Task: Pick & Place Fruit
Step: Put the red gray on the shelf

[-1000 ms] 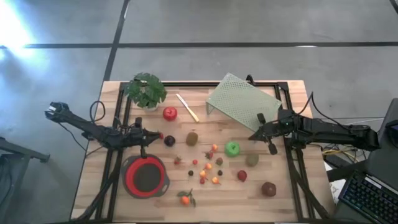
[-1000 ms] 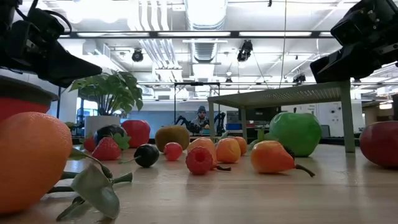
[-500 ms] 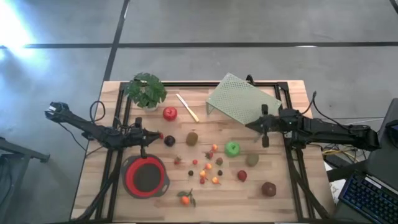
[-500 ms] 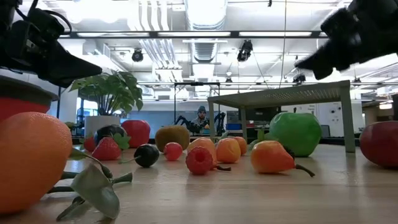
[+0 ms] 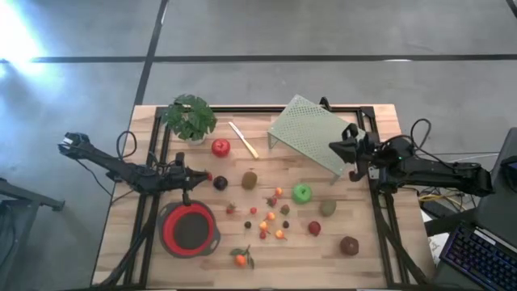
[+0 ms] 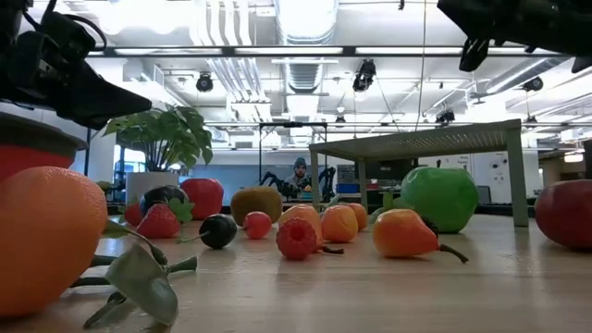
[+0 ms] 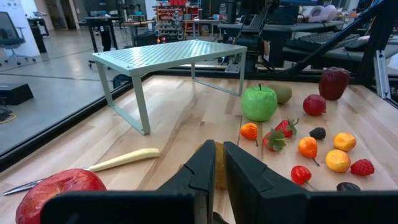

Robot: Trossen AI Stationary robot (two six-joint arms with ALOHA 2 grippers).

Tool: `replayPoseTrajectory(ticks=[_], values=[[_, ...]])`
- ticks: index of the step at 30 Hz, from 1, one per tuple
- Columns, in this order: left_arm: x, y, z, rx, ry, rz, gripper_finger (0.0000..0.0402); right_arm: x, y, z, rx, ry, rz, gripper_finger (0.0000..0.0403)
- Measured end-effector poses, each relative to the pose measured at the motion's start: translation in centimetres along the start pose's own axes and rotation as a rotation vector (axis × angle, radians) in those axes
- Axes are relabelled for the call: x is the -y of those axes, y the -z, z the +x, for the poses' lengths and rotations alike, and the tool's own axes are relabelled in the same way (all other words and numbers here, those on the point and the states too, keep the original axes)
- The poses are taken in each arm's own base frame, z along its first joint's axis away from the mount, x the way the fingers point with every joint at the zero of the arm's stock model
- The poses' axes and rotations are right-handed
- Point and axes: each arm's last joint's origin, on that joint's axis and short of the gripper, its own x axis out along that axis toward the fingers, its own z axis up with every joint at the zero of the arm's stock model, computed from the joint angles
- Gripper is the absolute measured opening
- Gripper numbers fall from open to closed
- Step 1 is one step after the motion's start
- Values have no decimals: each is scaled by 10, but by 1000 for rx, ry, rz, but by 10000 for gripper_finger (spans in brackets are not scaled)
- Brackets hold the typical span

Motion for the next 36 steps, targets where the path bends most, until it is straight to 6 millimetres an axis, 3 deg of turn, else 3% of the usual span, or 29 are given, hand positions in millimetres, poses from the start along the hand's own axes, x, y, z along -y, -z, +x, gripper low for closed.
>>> replayPoseTrajectory(ticks=[7,17,21,25,29,36], values=[[1,-13,0,82,6,-53,39,1,-1,0,15,29,40,8],[1,-87,-8,262,13,-57,41,1,-1,0,16,35,-71,8],[5,-105,-7,138,38,24,75,1,0,0,2,38,-68,8],[7,-123,-6,-43,46,51,143,3,6,0,-55,54,-29,9],[12,-138,-10,-305,196,56,198,4,12,-1,-113,75,44,8],[23,-150,-6,-662,271,-42,201,8,23,-2,-237,113,67,8]])
